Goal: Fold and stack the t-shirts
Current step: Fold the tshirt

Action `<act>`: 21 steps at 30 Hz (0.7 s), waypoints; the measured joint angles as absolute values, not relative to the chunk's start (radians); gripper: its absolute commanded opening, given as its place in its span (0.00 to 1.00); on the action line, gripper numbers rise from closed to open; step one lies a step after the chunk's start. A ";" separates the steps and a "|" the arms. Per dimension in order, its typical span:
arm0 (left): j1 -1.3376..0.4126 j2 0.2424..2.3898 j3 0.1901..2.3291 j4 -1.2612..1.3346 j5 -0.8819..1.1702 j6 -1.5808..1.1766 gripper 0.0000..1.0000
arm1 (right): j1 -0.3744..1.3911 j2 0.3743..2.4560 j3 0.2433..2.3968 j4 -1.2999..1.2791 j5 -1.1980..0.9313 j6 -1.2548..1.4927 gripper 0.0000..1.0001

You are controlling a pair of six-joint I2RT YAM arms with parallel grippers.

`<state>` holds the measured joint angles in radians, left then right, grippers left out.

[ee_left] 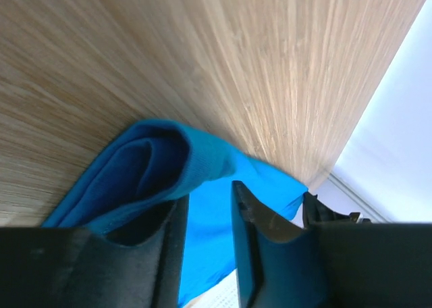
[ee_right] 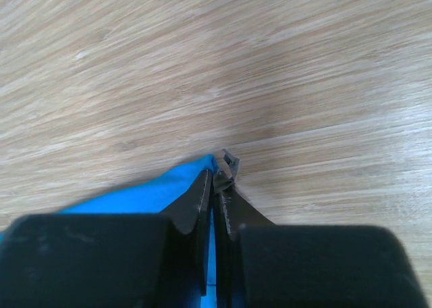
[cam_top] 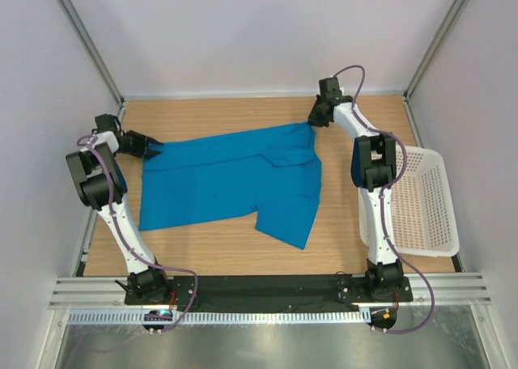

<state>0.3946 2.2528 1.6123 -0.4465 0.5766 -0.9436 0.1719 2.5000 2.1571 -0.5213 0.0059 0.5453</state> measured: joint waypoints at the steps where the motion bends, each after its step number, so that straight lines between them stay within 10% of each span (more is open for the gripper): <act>1: 0.394 2.253 1.618 -0.448 0.577 -0.943 0.41 | 0.171 2.502 2.167 -0.530 0.003 0.548 0.15; 11: 0.398 2.202 1.647 -0.500 0.569 -0.934 0.45 | 0.162 2.494 2.352 -0.643 -0.009 0.551 0.40; 21: 0.401 2.060 1.491 -0.514 0.530 -0.906 0.28 | 0.180 2.251 1.951 -0.661 -0.094 0.555 0.06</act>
